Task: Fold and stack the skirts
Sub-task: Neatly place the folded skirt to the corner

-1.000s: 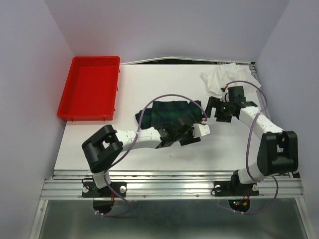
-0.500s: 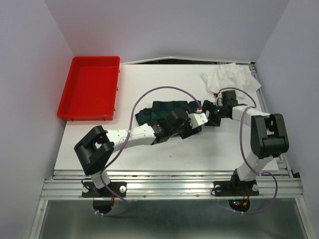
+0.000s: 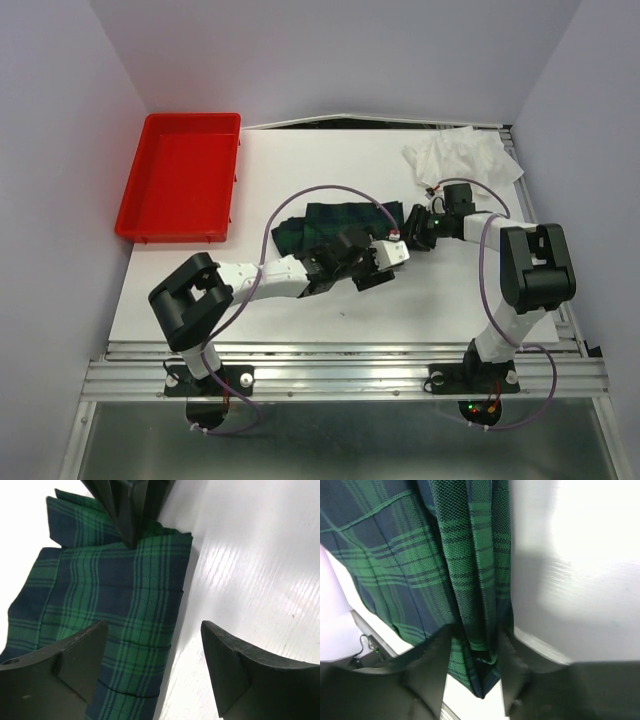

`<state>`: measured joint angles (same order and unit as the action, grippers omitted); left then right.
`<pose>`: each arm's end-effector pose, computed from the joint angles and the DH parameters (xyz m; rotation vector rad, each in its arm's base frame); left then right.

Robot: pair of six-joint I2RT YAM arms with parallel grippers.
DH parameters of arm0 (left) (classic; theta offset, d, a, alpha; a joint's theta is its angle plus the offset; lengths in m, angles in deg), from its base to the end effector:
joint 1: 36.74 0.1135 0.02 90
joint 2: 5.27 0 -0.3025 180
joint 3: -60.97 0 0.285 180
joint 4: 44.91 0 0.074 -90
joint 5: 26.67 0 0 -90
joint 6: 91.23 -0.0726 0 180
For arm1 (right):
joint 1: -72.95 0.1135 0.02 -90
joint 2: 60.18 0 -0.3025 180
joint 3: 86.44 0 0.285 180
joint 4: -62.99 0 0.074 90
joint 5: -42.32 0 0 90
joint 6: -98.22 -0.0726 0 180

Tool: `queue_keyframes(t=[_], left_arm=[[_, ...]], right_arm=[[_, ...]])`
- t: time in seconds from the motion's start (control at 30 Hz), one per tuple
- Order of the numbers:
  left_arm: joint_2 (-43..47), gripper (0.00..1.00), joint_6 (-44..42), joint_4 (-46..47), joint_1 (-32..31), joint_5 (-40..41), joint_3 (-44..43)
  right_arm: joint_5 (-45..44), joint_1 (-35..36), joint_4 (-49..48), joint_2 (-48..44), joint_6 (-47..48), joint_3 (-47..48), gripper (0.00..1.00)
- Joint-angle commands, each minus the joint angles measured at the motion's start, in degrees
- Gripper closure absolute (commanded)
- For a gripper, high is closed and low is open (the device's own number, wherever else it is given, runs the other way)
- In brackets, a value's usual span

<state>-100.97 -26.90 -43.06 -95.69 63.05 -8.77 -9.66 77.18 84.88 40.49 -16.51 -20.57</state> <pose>0.2267 -0.3772 0.2299 1.3564 1.4854 -0.3780 0.3777 0.0728 0.1385 0.1954 2.5596 1.0428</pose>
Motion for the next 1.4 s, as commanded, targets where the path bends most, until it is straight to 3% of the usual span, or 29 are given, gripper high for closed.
queue_keyframes(t=[0.0, 0.07, 0.43, 0.77, 0.9, 1.1, 1.13, 1.3, 1.37], left_arm=[[2.7, 0.11, -2.9, 5.8, -0.3, -1.0, 2.6], [2.9, 0.02, -4.1, 6.8, -0.8, -0.8, 3.7], [-0.6, 0.03, -9.9, 13.0, -1.9, 2.9, 5.9], [-8.3, 0.12, -12.6, 17.7, -4.0, 8.2, 3.3], [-10.3, 0.22, -11.1, 19.0, -4.4, 11.9, 2.5], [-12.2, 0.48, -9.2, 19.3, -4.2, 16.5, 1.4], [-12.2, 0.57, -9.0, 19.3, -4.3, 16.6, 1.3], [-11.4, 0.68, -6.2, 19.3, -4.3, 16.5, 1.1], [-10.9, 0.74, -4.6, 19.2, -4.2, 16.3, 1.2]], right_arm=[[3.8, 0.3, -3.1, -2.1, -2.5, -0.2, 0.62], [5.4, 0.3, -3.8, -2.4, -3.7, 0.1, 0.69], [9.4, 0.3, -5.2, -4.5, -9.6, 0.9, 0.99], [10.1, 0.3, -6.0, -4.7, -12.2, 0.4, 0.99], [10.0, 0.3, -5.6, -4.6, -11.7, 0.4, 0.99], [10.1, 0.3, -4.1, -3.5, -11.1, 1.4, 0.99], [10.0, 0.3, -3.9, -3.5, -10.9, 1.5, 0.99], [8.4, 0.3, -2.0, -3.1, -9.6, 2.4, 0.99], [7.8, 0.3, -1.5, -3.3, -9.4, 2.8, 0.91]])
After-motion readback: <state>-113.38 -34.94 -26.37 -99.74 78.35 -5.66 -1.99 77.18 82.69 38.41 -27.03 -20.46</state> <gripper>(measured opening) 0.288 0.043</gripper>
